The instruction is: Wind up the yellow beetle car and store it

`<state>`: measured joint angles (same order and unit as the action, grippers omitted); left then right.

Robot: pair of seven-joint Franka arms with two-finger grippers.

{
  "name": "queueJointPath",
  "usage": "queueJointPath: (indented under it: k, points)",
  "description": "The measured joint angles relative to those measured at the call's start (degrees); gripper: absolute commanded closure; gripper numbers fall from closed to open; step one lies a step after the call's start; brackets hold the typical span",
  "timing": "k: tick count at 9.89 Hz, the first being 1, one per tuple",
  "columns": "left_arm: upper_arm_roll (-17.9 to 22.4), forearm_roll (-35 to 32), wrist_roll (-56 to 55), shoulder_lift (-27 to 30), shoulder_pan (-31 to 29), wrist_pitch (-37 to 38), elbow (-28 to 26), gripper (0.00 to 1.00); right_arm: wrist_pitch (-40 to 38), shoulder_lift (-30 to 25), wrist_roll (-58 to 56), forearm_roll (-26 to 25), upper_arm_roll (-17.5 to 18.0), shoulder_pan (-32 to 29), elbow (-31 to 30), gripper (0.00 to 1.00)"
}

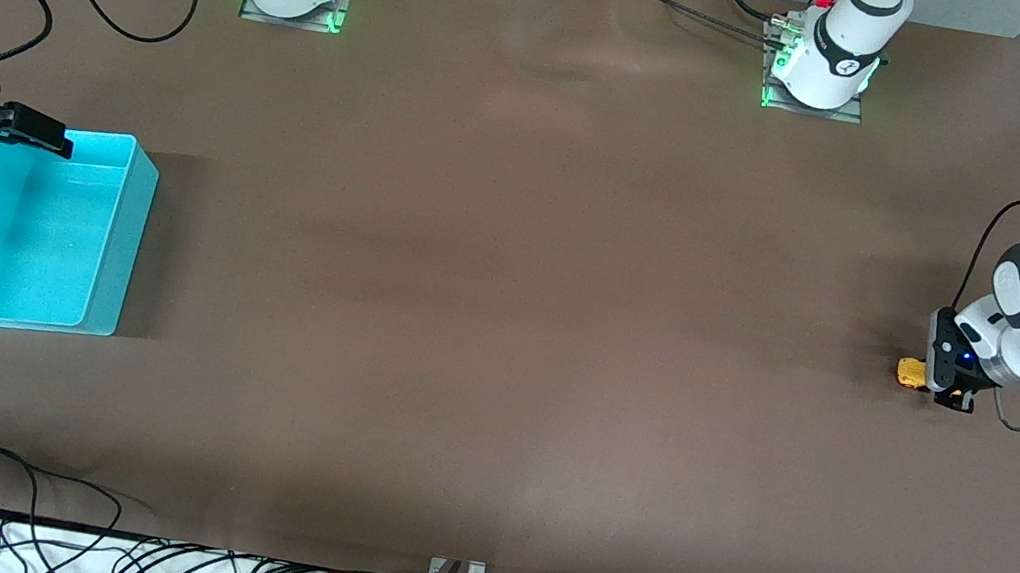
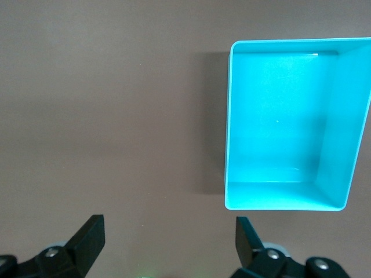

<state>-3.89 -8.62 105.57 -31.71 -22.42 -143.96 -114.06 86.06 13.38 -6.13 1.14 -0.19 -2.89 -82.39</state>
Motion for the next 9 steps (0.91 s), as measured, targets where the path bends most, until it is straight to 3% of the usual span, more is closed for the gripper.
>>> queueJointPath:
  k: [1, 2, 3, 4, 9]
  points:
    - [0.01, 0.0, 0.0, -0.03, 0.0, 0.08, 0.07, 0.92, 0.0, -0.07, -0.02, 0.0, 0.0, -0.03, 0.04, 0.0]
    - [0.02, -0.01, 0.0, -0.08, 0.0, 0.19, 0.17, 0.72, 0.08, -0.12, -0.05, 0.0, -0.01, -0.06, 0.06, 0.0]
    - [0.02, -0.01, 0.0, -0.11, 0.0, 0.32, 0.26, 0.42, 0.24, -0.12, -0.06, 0.0, -0.01, -0.05, 0.08, 0.0]
    - [-0.01, -0.01, 0.0, -0.21, 0.0, 0.75, 0.51, 0.0, 0.4, -0.12, -0.06, 0.0, -0.01, -0.05, 0.12, 0.0]
    - [-1.45, -0.01, -0.5, -2.39, 0.07, 15.14, 8.41, 0.0, 0.47, -0.12, -0.07, 0.0, -0.01, -0.05, 0.68, 0.0]
